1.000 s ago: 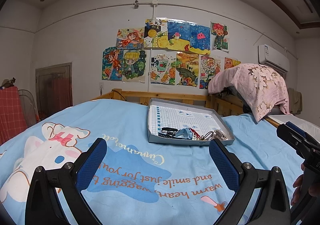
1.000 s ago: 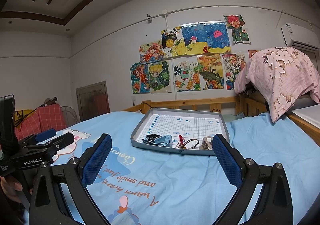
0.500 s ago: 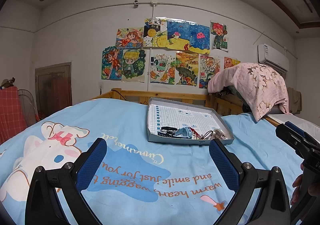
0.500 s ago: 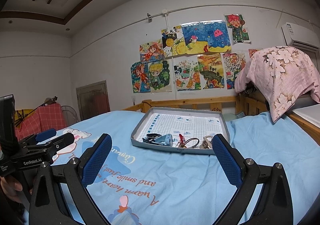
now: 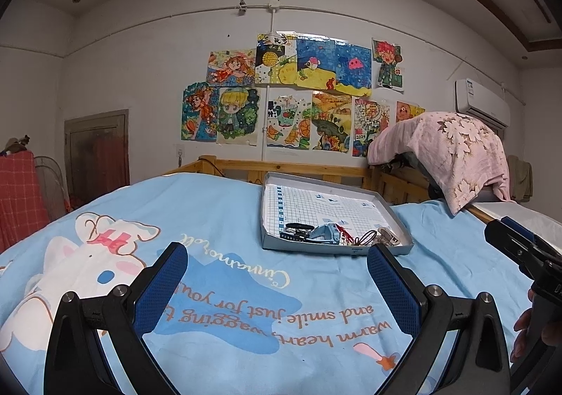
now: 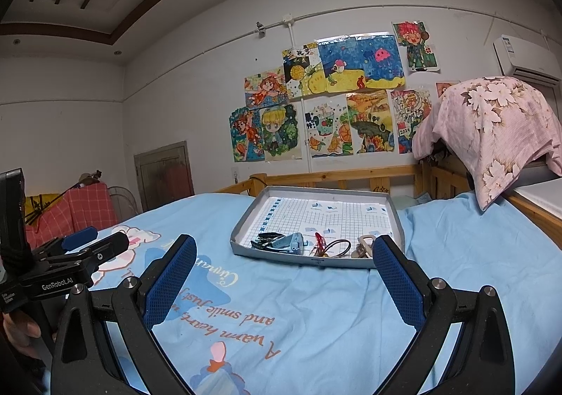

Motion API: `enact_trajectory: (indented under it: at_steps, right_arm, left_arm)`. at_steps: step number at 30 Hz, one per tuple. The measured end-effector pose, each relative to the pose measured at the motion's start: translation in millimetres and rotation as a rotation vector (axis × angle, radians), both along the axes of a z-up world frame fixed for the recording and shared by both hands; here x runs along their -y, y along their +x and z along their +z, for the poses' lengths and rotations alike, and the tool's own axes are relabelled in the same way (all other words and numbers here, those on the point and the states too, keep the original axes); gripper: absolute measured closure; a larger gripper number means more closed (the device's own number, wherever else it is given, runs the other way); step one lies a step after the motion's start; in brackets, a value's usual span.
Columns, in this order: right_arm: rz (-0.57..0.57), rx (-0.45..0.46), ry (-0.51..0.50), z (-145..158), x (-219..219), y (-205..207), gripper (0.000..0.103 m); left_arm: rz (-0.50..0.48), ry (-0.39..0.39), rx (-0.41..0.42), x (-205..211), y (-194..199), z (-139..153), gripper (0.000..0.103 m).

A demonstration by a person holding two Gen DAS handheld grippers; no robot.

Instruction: Organize jewelry

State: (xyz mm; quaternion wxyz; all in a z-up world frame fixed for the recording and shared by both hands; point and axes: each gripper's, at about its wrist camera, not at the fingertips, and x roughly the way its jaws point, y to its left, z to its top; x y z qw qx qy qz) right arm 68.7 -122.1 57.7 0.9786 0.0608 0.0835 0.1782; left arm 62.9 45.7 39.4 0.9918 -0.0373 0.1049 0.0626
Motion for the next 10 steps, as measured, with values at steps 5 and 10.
enact_trajectory:
  at_steps: [5, 10]
  right_arm:
    - [0.002, -0.005, 0.0, -4.2, -6.2, 0.0, 0.004]
    - [0.001, -0.006, 0.002, -3.8, -5.2, 0.1, 0.004]
  left_arm:
    - [-0.004, 0.006, -0.001, 0.2, 0.6, 0.6, 0.0]
    - [-0.002, 0.001, -0.001, 0.3, 0.7, 0.8, 0.0]
